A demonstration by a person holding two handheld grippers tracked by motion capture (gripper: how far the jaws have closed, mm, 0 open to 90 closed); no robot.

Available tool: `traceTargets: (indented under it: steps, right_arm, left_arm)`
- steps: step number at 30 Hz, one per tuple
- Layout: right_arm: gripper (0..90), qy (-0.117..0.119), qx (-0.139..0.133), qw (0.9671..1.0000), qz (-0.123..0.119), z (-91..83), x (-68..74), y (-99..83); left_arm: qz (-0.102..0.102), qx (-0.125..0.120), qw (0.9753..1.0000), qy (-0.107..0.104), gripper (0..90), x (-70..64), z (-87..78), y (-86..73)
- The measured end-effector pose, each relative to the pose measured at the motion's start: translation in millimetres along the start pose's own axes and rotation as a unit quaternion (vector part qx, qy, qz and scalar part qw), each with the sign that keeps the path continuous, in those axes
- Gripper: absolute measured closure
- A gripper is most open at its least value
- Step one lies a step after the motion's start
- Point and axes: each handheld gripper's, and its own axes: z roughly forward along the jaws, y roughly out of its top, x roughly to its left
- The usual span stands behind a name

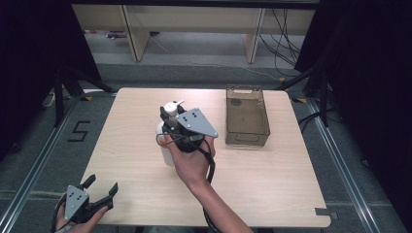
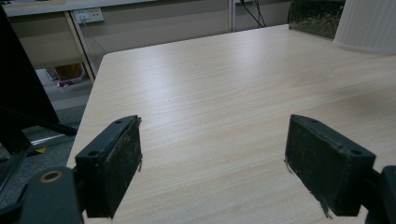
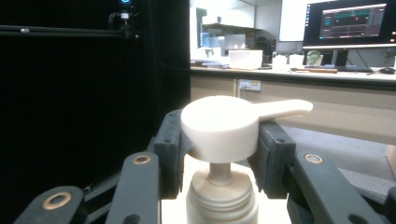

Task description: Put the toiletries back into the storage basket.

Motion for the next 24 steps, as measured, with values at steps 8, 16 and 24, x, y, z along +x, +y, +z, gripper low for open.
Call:
traceTargets:
  steps: [8,16,24]
  right_arm:
    - [59.9,-0.014,0.004,0.9999,-0.008,-6.2,-12.8,-1.5]
    - [59.9,-0.026,0.006,0.9996,0.008,-12.7,-21.1,-3.3]
    - [59.9,-0.036,0.0,0.9994,0.001,-20.0,-34.0,-1.6]
  left_arm:
    - [0.001,0.0,1.0,0.001,17.7,0.0,0.1,-0.1]
    - [0.0,0.0,1.0,0.002,17.7,0.0,0.1,-0.2]
    - [0.002,0.002,1.0,0.002,17.7,0.0,0.0,-0.1]
